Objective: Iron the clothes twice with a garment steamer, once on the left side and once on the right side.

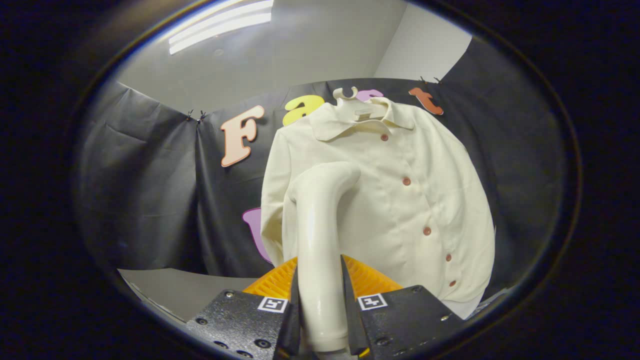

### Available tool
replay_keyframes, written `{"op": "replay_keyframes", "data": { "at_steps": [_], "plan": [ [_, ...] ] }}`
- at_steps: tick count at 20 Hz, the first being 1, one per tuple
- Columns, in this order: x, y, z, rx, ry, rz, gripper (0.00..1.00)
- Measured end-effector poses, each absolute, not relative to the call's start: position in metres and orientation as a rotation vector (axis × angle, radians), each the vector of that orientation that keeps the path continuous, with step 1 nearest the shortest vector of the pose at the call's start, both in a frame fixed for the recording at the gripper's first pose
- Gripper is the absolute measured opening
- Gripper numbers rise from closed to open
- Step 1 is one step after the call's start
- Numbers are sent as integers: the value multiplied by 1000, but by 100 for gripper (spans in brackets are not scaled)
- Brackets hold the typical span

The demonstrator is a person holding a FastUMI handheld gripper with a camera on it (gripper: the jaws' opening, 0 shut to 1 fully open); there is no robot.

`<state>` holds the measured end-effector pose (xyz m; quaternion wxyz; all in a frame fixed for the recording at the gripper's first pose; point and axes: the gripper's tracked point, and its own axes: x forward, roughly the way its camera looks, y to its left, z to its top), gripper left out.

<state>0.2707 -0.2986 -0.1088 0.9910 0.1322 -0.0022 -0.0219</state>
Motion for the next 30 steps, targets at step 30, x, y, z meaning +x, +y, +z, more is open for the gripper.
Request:
{"op": "replay_keyframes", "data": {
  "at_steps": [30],
  "plan": [
    [192, -318, -265, 377, 220, -104, 37]
  ]
}}
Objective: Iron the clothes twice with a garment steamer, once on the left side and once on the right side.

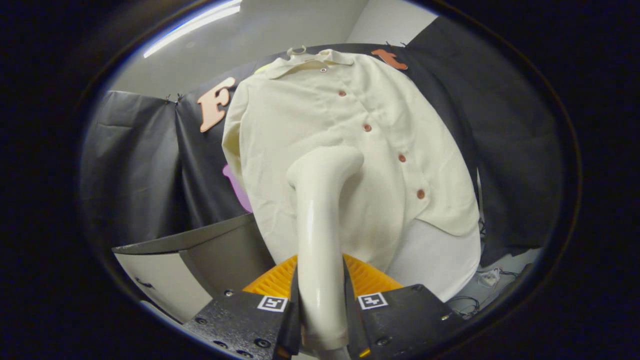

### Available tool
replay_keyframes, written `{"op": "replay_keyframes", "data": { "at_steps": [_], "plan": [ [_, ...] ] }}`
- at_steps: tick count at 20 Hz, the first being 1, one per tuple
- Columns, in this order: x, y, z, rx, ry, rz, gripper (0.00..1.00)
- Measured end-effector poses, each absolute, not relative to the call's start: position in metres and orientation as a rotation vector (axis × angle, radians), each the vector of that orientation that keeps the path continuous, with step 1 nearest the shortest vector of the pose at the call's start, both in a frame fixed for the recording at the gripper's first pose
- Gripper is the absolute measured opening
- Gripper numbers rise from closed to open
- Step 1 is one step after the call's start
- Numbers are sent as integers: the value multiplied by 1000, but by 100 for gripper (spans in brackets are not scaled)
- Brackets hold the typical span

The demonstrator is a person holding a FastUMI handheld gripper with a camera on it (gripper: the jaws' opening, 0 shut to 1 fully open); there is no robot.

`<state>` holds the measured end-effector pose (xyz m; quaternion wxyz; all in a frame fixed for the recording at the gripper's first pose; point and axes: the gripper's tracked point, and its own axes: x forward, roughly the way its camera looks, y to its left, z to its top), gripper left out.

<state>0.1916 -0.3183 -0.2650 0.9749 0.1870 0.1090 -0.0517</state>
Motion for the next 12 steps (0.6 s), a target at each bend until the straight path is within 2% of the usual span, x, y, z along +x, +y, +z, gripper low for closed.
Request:
{"op": "replay_keyframes", "data": {
  "at_steps": [12],
  "plan": [
    [149, -319, -324, 375, 352, -121, 37]
  ]
}}
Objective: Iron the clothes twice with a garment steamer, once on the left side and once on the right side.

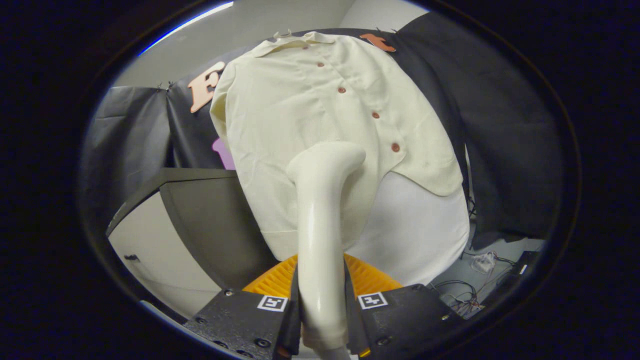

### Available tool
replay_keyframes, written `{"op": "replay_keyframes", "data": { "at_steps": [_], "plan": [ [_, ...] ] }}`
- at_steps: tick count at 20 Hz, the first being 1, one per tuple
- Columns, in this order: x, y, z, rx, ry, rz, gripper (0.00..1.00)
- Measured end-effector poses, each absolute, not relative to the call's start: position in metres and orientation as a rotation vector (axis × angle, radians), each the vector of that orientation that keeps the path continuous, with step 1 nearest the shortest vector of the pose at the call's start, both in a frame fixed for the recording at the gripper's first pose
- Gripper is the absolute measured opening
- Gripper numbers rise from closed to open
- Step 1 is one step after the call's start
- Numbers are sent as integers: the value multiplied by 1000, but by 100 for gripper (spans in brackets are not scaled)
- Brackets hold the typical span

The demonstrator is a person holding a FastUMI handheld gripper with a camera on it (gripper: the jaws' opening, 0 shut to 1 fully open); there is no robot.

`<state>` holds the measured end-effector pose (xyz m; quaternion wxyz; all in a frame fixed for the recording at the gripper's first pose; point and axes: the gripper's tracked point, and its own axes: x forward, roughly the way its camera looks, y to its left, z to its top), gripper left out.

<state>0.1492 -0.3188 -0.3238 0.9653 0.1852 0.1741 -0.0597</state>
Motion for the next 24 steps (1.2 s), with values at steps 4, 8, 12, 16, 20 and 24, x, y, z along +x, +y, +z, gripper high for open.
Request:
{"op": "replay_keyframes", "data": {
  "at_steps": [4, 8, 12, 16, 20, 24],
  "plan": [
    [134, -320, -325, 358, 367, -128, 37],
    [119, -320, -321, 343, 378, -130, 37],
    [105, -321, -297, 290, 357, -123, 37],
    [100, -330, -253, 262, 307, -126, 37],
    [106, -351, -201, 216, 244, -151, 37],
    [122, -370, -152, 177, 183, -176, 37]
  ]
}}
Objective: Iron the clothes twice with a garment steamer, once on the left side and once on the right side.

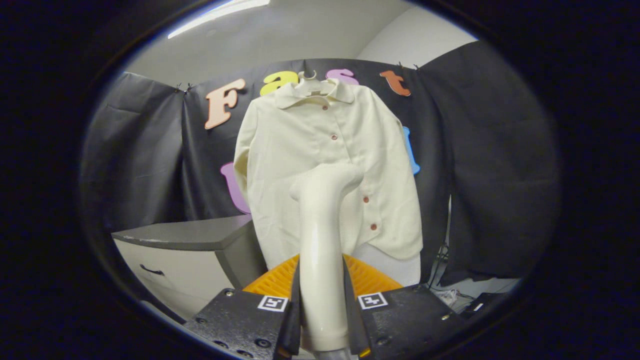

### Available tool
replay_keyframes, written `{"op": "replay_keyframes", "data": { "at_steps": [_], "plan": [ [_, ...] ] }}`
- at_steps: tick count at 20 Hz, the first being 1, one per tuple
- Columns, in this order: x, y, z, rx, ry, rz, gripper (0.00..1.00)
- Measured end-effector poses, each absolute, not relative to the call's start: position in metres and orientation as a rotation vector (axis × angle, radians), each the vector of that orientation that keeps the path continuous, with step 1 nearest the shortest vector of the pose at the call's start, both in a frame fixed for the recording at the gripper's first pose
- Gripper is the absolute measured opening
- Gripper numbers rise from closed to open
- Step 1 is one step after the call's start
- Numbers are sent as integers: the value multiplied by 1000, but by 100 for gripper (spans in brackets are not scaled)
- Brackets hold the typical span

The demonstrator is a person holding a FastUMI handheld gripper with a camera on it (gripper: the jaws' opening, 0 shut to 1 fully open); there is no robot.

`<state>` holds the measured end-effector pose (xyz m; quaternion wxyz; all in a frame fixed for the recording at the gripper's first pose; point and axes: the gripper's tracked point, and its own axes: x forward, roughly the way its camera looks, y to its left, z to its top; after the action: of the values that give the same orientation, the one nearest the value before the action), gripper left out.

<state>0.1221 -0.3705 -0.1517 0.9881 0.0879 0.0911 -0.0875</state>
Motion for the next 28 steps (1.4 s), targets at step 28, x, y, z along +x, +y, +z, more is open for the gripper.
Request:
{"op": "replay_keyframes", "data": {
  "at_steps": [28],
  "plan": [
    [288, -484, -75, 269, -10, -332, 37]
  ]
}}
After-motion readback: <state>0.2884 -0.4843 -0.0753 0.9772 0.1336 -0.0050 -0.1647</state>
